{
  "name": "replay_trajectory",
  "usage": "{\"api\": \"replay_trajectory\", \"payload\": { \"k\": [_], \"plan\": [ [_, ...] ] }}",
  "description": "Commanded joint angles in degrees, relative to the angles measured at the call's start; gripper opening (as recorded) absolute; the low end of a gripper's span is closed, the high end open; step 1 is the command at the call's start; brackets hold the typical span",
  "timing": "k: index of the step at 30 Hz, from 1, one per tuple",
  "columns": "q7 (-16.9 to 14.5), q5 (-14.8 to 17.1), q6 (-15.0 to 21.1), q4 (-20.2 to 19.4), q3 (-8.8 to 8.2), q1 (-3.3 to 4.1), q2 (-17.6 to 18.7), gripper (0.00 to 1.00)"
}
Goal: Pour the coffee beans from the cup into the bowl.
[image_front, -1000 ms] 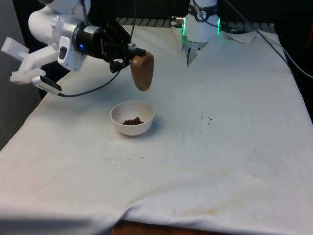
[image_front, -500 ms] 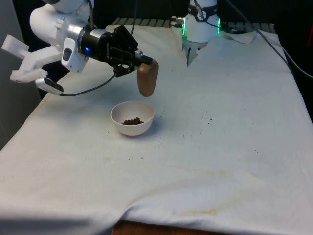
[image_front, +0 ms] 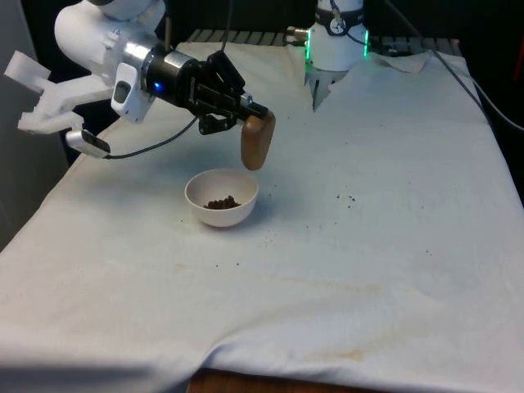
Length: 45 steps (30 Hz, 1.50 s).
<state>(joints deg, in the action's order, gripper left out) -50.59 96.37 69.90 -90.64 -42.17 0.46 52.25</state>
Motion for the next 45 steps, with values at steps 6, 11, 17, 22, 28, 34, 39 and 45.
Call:
{"api": "replay_trajectory", "payload": {
  "k": [6,11,17,22,28,34,39,45],
  "plan": [
    [-0.4,-1.9,2.9,-1.3,-0.57,2.06,-1.7,0.00],
    [-0.6,-3.0,4.1,-1.3,-0.57,2.64,-2.3,0.00],
    [-0.9,-4.2,5.3,-1.3,-0.57,3.21,-2.9,0.00],
    [-1.4,-5.8,6.5,-1.5,-0.63,3.95,-3.6,0.00],
    [-2.5,-8.1,7.5,-2.2,-0.57,4.64,-4.6,0.00],
    [-3.6,-10.5,8.3,-3.1,-0.57,5.16,-5.9,0.00],
    [-4.5,-12.4,9.1,-3.9,-0.52,5.56,-6.9,0.00],
    [-5.6,-14.8,10.0,-4.8,-0.52,6.02,-8.1,0.00]
  ]
}}
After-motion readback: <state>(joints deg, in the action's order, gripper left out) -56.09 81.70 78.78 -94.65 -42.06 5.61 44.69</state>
